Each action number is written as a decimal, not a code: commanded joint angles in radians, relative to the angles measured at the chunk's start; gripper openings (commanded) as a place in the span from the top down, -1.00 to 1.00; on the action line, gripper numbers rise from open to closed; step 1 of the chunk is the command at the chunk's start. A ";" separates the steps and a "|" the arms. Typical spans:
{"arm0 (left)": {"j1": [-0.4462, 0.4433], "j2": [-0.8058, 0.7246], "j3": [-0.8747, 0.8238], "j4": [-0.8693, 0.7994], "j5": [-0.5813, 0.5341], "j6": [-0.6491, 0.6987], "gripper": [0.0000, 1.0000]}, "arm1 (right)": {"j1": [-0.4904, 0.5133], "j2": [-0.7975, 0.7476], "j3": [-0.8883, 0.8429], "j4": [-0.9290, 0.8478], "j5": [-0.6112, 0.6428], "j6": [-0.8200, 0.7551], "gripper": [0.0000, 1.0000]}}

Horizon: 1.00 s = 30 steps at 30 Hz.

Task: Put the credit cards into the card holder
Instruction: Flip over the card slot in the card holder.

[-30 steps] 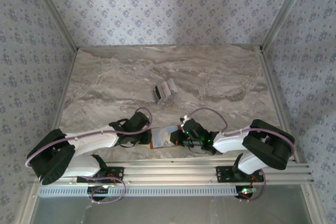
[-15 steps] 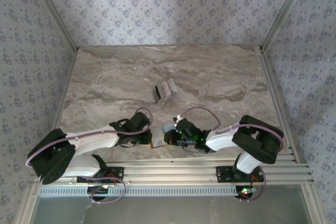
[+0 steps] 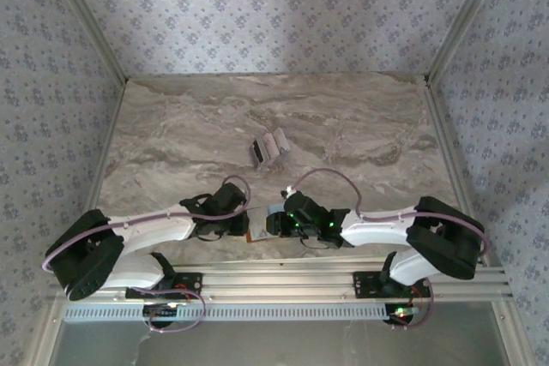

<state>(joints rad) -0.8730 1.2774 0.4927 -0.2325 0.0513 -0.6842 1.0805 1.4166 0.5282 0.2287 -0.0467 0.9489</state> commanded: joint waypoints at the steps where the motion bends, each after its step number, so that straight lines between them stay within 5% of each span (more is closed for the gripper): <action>1: -0.013 0.019 0.012 -0.016 0.001 0.027 0.64 | -0.003 -0.053 0.045 -0.191 0.034 -0.068 0.14; 13: -0.012 0.075 0.090 -0.047 -0.002 0.076 0.62 | -0.028 -0.063 0.261 -0.616 0.285 -0.280 0.22; 30: 0.028 0.134 0.108 -0.025 0.005 0.101 0.64 | -0.059 0.166 0.379 -0.564 0.274 -0.399 0.18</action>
<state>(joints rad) -0.8558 1.3827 0.6121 -0.3439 0.0734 -0.6018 1.0283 1.5711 0.8722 -0.3294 0.2134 0.5850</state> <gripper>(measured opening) 0.181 0.410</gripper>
